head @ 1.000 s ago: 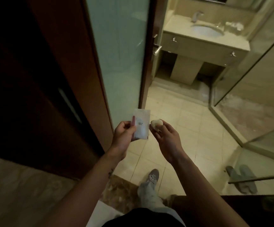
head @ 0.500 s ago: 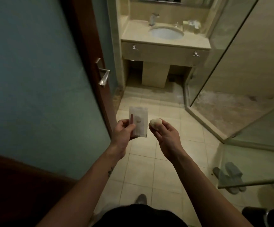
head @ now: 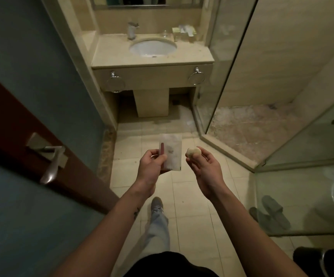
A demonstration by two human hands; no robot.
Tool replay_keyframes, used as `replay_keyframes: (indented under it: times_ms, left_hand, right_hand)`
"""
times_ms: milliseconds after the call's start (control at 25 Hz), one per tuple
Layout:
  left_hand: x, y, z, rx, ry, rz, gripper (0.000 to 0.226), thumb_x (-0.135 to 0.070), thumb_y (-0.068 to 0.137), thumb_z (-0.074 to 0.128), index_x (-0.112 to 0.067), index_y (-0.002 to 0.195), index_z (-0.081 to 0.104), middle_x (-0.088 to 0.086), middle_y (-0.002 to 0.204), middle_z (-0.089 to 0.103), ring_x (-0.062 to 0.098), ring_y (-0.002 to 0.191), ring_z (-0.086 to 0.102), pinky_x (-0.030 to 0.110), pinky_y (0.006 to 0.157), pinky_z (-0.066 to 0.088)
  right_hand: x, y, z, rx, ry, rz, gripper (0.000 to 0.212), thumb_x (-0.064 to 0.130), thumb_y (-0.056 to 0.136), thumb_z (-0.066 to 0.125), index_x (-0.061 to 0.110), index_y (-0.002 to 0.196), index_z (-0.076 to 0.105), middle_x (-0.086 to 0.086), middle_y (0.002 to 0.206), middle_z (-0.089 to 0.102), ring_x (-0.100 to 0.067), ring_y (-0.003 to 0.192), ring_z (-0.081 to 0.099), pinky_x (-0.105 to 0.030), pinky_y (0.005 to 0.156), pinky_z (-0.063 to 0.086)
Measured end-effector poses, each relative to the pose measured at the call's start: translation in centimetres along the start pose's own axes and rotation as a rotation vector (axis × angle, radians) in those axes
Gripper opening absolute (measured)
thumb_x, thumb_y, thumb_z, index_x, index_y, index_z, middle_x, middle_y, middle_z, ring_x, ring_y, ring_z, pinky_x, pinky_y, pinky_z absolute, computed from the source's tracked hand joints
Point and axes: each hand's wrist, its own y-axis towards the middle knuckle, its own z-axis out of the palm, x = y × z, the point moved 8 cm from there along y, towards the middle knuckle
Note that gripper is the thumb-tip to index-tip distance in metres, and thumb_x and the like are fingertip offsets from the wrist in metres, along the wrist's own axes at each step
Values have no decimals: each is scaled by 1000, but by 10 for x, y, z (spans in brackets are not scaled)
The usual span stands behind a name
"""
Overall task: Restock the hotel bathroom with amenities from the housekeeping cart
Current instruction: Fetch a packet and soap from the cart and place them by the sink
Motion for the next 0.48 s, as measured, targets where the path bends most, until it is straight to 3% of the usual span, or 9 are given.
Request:
replay_keyframes:
  times_ms: [120, 320, 480]
  left_hand:
    - [-23, 74, 25, 26, 5, -10, 18, -7, 98, 58, -6, 116, 57, 9, 112, 66, 22, 100, 66, 35, 77, 61]
    - [-92, 191, 67, 105, 21, 5, 11, -9, 99, 58, -17, 106, 56, 3, 110, 65, 21, 101, 66, 33, 78, 62]
    - [-134, 258, 88, 119, 50, 6, 14, -13, 99, 59, -16, 113, 56, 8, 119, 63, 26, 108, 66, 38, 84, 61]
  right_hand:
    - [21, 71, 19, -33, 68, 5, 35, 1, 97, 59, -3, 131, 52, -22, 118, 64, -24, 97, 70, -34, 98, 55]
    - [73, 184, 66, -82, 197, 24, 27, 15, 101, 57, -4, 120, 59, -22, 118, 63, -33, 108, 66, -35, 85, 60]
    - [99, 245, 95, -77, 207, 44, 34, 15, 100, 59, -4, 129, 56, -26, 129, 61, -36, 114, 67, -40, 94, 58]
